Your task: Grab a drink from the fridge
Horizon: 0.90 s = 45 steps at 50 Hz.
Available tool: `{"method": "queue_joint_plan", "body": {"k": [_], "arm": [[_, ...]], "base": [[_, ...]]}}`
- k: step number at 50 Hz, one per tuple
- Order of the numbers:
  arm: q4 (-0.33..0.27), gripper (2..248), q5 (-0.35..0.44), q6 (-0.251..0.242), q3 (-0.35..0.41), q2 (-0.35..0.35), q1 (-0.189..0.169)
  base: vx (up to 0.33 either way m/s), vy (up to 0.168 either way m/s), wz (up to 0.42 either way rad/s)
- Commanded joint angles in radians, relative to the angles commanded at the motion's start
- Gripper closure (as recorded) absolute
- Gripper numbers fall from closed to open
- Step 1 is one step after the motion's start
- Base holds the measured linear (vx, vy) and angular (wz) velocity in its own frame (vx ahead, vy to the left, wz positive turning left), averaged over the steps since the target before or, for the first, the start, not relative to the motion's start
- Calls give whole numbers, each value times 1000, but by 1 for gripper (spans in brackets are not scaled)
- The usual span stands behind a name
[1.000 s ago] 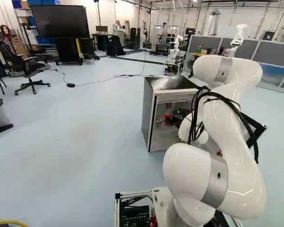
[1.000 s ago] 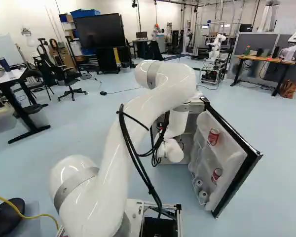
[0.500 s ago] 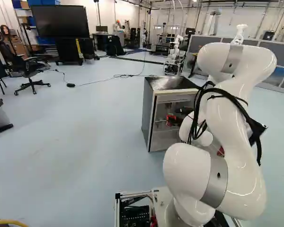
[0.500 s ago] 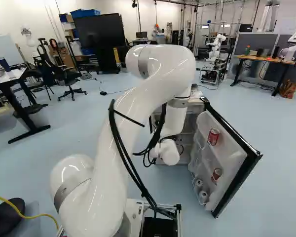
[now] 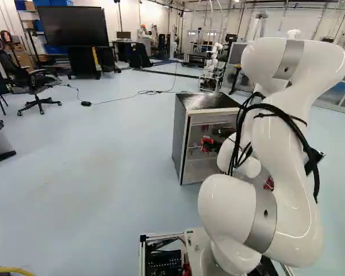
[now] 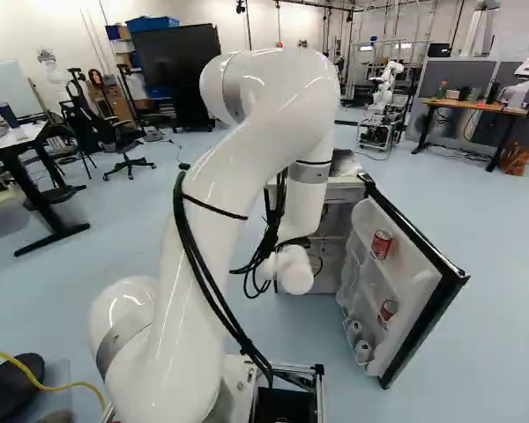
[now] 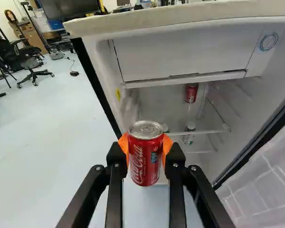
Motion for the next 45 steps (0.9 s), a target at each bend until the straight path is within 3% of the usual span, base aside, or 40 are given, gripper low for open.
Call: {"method": "queue_joint_plan", "body": {"k": [45], "arm": [[28,160,33,0,65,161,1]], "base": [[0,0,0]]}}
